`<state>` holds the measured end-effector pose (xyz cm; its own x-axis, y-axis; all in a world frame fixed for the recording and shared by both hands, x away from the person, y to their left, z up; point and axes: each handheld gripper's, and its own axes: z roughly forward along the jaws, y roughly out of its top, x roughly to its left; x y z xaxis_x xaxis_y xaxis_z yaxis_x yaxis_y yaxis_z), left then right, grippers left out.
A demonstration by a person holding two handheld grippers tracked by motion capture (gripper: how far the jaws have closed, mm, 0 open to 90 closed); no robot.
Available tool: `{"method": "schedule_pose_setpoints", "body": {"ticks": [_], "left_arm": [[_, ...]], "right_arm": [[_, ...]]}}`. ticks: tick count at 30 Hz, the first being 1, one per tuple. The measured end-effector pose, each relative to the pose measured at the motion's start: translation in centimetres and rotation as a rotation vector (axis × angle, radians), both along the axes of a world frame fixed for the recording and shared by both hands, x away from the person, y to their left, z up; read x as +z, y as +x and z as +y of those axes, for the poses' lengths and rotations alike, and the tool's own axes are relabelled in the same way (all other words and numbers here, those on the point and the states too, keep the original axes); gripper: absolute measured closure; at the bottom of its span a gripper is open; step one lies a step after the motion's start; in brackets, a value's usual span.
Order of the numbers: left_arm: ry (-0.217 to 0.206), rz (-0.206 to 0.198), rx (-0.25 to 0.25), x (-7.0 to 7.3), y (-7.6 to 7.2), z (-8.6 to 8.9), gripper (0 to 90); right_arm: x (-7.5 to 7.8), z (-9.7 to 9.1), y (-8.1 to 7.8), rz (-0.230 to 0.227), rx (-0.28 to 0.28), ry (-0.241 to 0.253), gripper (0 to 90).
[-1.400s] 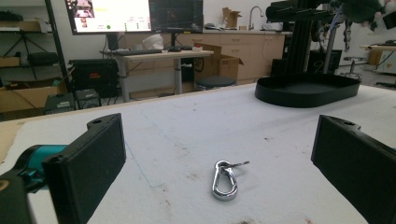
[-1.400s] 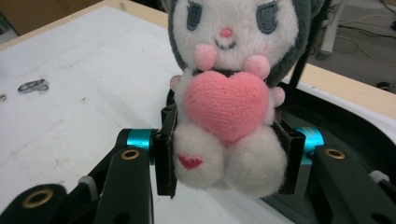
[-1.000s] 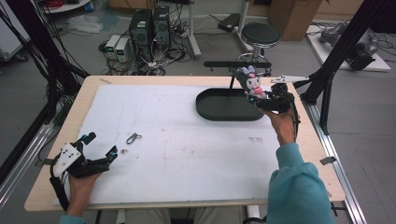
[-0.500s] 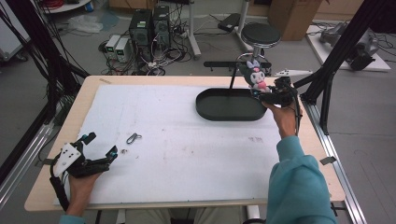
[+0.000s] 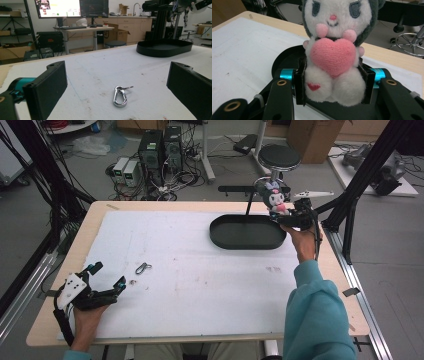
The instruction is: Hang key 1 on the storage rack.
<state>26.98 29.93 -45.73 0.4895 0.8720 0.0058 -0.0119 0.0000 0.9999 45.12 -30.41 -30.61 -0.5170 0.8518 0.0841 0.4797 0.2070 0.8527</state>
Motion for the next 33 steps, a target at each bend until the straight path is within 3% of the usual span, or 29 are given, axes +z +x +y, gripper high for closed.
{"method": "schedule_pose_setpoints", "body": {"ticks": [13, 19, 33], "left_arm": [[0.001, 0.0, 0.0, 0.0, 0.0, 0.0, 3.5], [0.002, -0.002, 0.001, 0.0, 0.0, 0.0, 3.5], [0.002, -0.002, 0.0, 0.0, 0.0, 0.0, 3.5]], "right_arm": [[-0.4, -0.6, 0.6, 0.004, -0.029, 0.002, 53.5], [-0.8, -0.9, 0.9, 0.028, -0.043, 0.001, 53.5], [-1.3, -1.2, 0.9, 0.074, -0.03, -0.05, 53.3]]}}
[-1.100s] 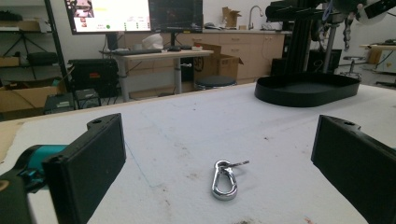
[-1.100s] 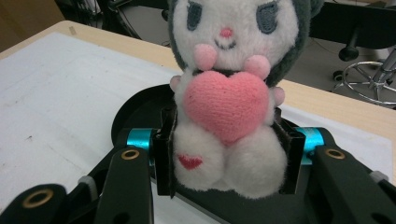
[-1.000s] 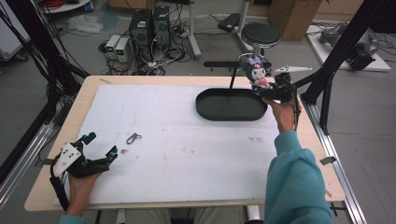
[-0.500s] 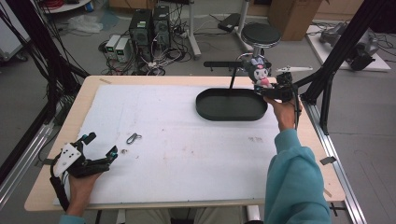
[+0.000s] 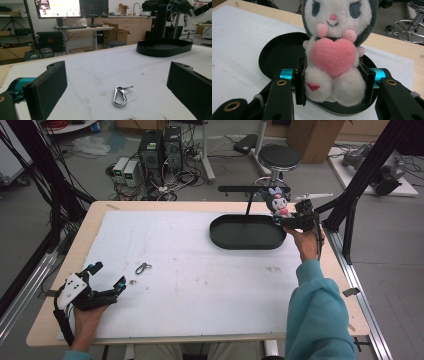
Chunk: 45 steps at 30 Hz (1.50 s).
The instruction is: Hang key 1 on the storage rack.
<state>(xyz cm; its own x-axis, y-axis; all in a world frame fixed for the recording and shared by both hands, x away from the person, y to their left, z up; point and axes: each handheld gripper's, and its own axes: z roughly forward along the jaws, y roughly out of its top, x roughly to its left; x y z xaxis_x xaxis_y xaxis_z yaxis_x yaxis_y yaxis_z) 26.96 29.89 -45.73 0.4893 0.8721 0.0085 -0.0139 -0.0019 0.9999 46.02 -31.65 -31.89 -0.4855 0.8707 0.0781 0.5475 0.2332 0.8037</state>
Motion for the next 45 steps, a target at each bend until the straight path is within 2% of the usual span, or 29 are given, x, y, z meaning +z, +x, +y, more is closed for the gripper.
{"method": "schedule_pose_setpoints", "body": {"ticks": [9, 10, 13, 27, 39, 41, 45], "left_arm": [[0.003, 0.0, -0.001, 0.0, 0.0, 0.0, 3.5], [0.001, 0.0, -0.001, 0.0, 0.0, 0.0, 3.5], [0.0, -0.001, 0.0, 0.0, 0.0, 0.0, 3.5], [-0.002, 0.0, -0.003, 0.0, 0.0, 0.1, 3.5], [-0.002, 0.0, -0.001, 0.0, 0.0, 0.0, 3.5], [-0.003, 0.002, -0.001, 0.0, 0.0, 0.0, 3.5], [-0.001, 0.002, -0.001, 0.0, 0.0, 0.0, 3.5]], "right_arm": [[-0.7, -0.1, -0.3, 0.028, 0.009, -0.013, 53.3], [-1.0, -0.1, -0.2, 0.045, 0.01, -0.031, 53.3], [-1.3, 0.0, -0.2, 0.048, 0.012, -0.045, 53.2], [-2.8, 1.1, 1.4, 0.09, 0.022, -0.081, 53.1], [-3.9, 1.6, 2.4, 0.096, 0.03, -0.075, 52.2], [-4.0, 1.8, 2.5, 0.091, 0.034, -0.093, 51.2], [-4.1, 1.7, 2.6, 0.089, 0.04, -0.082, 45.9]]}}
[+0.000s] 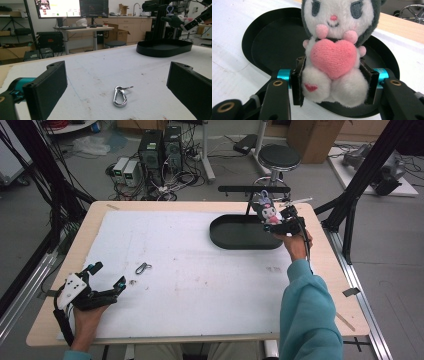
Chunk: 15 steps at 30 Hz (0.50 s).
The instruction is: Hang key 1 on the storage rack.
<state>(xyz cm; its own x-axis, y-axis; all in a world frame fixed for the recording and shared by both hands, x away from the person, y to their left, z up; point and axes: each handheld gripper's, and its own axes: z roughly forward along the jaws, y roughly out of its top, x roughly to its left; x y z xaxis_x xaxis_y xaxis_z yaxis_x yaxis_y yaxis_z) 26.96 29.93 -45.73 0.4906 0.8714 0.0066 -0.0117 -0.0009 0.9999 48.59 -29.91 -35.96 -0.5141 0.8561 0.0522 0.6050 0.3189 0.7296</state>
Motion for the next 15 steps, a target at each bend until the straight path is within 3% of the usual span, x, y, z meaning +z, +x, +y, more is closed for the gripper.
{"method": "schedule_pose_setpoints", "body": {"ticks": [2, 4, 6, 7, 8, 12, 14, 15], "left_arm": [[-0.001, -0.001, 0.001, 0.0, 0.0, 0.0, 3.5], [0.001, 0.001, 0.0, 0.0, 0.0, 0.0, 3.5], [0.0, 0.0, 0.0, 0.0, 0.0, 0.0, 3.5], [0.0, 0.0, 0.001, 0.0, 0.0, 0.0, 3.5], [0.0, -0.001, 0.002, 0.0, 0.0, 0.0, 3.5], [-0.003, 0.002, 0.0, 0.0, 0.0, 0.0, 3.5], [-0.003, 0.001, 0.0, 0.0, 0.0, 0.0, 3.5], [-0.003, 0.0, 0.001, 0.0, 0.0, 0.0, 3.5]], "right_arm": [[0.0, -0.1, 0.0, -0.001, 0.004, 0.009, 42.9], [-0.1, -0.1, 0.0, 0.003, -0.013, 0.036, 29.9], [-0.1, -0.1, -0.1, 0.006, -0.008, 0.041, 27.6], [0.1, -0.1, -0.2, -0.003, -0.021, 0.044, 15.0], [0.1, -0.1, -0.3, -0.01, -0.019, 0.052, 11.8], [0.7, -0.3, -0.8, -0.034, -0.007, 0.083, 9.1], [1.5, -0.5, -1.7, -0.071, -0.029, 0.128, 0.7], [1.5, -0.5, -1.7, -0.071, -0.029, 0.128, 0.7]]}}
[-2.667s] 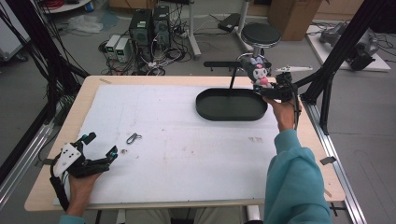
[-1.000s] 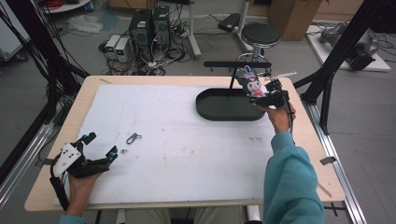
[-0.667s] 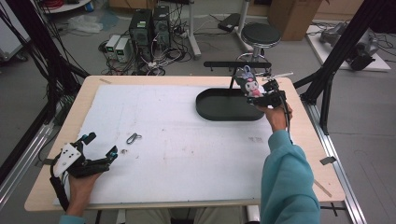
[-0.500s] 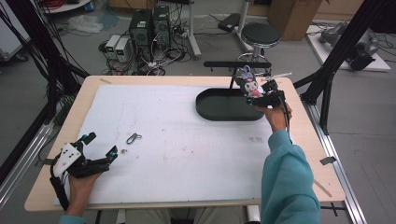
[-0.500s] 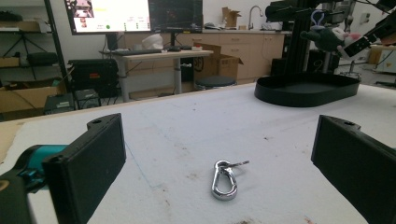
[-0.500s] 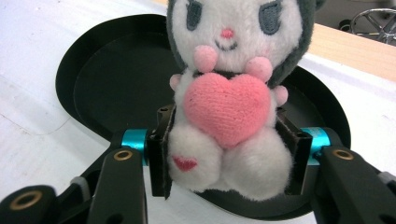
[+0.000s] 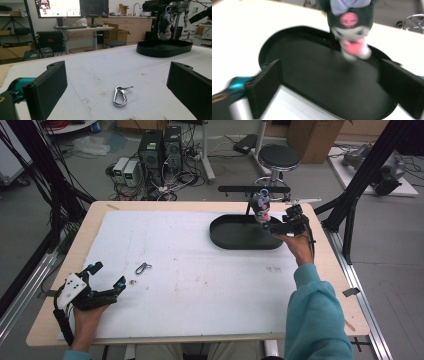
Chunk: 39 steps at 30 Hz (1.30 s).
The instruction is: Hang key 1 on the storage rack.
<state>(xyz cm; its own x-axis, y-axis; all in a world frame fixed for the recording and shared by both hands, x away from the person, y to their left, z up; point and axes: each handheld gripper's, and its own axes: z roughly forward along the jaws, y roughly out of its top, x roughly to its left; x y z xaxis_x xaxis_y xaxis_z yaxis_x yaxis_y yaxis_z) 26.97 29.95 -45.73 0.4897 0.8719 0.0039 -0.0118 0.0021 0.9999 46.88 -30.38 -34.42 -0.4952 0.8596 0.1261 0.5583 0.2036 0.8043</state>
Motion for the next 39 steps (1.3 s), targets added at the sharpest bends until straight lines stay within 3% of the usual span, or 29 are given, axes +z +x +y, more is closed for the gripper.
{"method": "schedule_pose_setpoints", "body": {"ticks": [2, 4, 5, 10, 11, 12, 13, 15, 17, 24, 31, 39], "left_arm": [[-0.003, -0.001, 0.001, 0.0, 0.0, 0.0, 3.5], [-0.004, -0.002, 0.0, 0.0, 0.0, 0.0, 3.5], [-0.004, -0.002, 0.0, 0.0, 0.0, 0.0, 3.5], [-0.004, -0.003, 0.001, 0.0, 0.0, 0.0, 3.5], [-0.003, -0.004, 0.001, 0.0, 0.0, 0.0, 3.5], [-0.004, -0.004, 0.001, 0.0, 0.0, 0.0, 3.5], [-0.004, -0.004, 0.001, 0.0, 0.0, 0.0, 3.5], [-0.005, -0.003, 0.001, 0.0, 0.0, 0.0, 3.5], [-0.005, -0.002, 0.0, 0.0, 0.0, 0.0, 3.5], [-0.002, 0.001, 0.001, 0.0, 0.0, 0.0, 3.5], [0.0, 0.002, 0.001, 0.0, 0.0, 0.0, 3.5], [-0.001, 0.007, 0.0, 0.0, 0.1, 0.0, 3.5]], "right_arm": [[0.6, -0.3, -0.8, -0.038, 0.002, 0.053, 0.6], [1.1, -0.5, -1.6, -0.079, 0.016, 0.076, 0.6], [1.5, -0.6, -2.4, -0.118, 0.048, 0.114, 0.6], [1.9, -0.5, -4.1, -0.178, 0.101, 0.144, 0.6], [1.9, -0.4, -5.0, -0.213, 0.125, 0.155, 0.6], [1.9, -0.4, -5.0, -0.213, 0.125, 0.155, 0.6], [2.0, -0.3, -5.9, -0.257, 0.143, 0.152, 0.6], [1.9, -0.3, -6.7, -0.283, 0.162, 0.156, 0.6], [1.9, -0.3, -7.2, -0.288, 0.168, 0.163, 0.6], [0.6, -0.5, -9.6, -0.371, 0.203, 0.185, 0.7], [-1.2, 0.0, -11.5, -0.403, 0.265, 0.181, 0.6], [-2.8, 0.5, -12.5, -0.434, 0.311, 0.184, 0.6]]}}
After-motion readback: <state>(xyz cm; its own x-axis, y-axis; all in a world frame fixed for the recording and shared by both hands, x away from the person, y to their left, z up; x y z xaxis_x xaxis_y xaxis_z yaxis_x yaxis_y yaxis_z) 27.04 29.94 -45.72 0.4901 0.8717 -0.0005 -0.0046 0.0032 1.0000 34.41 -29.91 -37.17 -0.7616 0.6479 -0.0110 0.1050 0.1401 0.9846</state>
